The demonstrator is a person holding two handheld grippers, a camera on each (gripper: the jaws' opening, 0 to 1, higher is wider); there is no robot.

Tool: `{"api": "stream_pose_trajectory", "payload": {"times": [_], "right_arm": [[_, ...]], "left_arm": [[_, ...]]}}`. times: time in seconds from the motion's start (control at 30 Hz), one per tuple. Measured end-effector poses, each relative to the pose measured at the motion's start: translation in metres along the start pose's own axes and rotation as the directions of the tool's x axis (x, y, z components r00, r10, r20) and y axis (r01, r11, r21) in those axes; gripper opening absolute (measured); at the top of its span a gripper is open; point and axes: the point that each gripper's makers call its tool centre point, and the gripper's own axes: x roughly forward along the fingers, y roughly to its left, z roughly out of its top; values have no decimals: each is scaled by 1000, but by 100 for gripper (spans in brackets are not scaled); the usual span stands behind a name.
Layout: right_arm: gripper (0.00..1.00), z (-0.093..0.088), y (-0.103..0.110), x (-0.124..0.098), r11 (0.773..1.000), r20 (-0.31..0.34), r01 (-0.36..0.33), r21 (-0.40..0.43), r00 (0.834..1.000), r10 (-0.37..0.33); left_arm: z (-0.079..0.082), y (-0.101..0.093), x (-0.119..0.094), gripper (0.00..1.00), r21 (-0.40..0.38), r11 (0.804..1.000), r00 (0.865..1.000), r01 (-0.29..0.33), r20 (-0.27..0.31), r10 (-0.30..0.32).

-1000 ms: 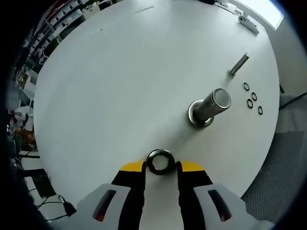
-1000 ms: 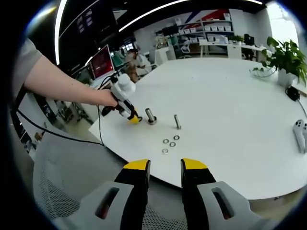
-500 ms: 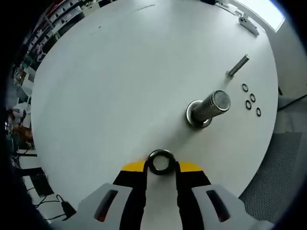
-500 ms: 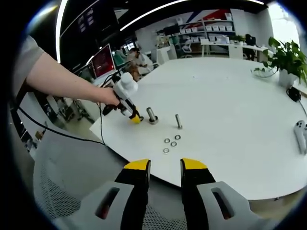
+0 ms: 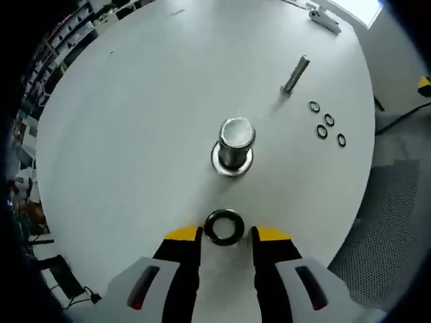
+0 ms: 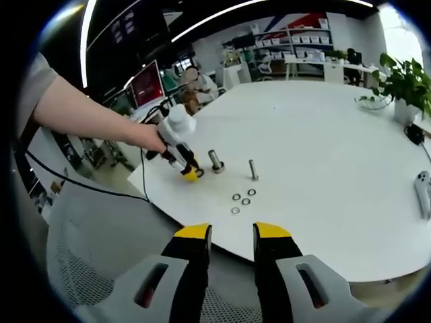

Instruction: Place the washer onto the threaded stud by aligning its center hole with the stud, sliding it down to the base, and recovering from edge contact or off-axis alignment until the washer reaches the visible bottom stop.

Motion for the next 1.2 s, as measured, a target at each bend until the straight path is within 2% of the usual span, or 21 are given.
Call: {"api": "stream_pose_trajectory", "payload": {"times": [0.33,0.53,0.63,0.73,1.0,1.07,1.2], "right_arm": [[27,1,2,0,1000,4,-7,-2,1000,7],[27,1,3,1,1000,4,-12,-6,1000,12],[27,0,5,1,1000,1,-19,-8,1000,19],[27,0,6,1,1000,-2,-23,-14,1000,23],[27,0,5,1,1000,1,-22,-12,1000,22],[27,0,5,0,1000,1,-21,-11,1000,21],[27,0,4,0,1000,4,-18,-8,1000,18]], "left_arm": [[0,5,1,33,-86,996,999,-12,32,15],[2,5,1,31,-93,995,999,-21,24,23],[4,4,2,21,-88,996,1000,-8,28,10],[3,8,2,21,-93,996,1000,-18,8,19],[3,5,0,19,-104,994,999,-37,-11,36],[1,5,0,19,-155,987,999,-46,4,47],[-1,3,-1,19,-171,984,998,-43,35,50]]}}
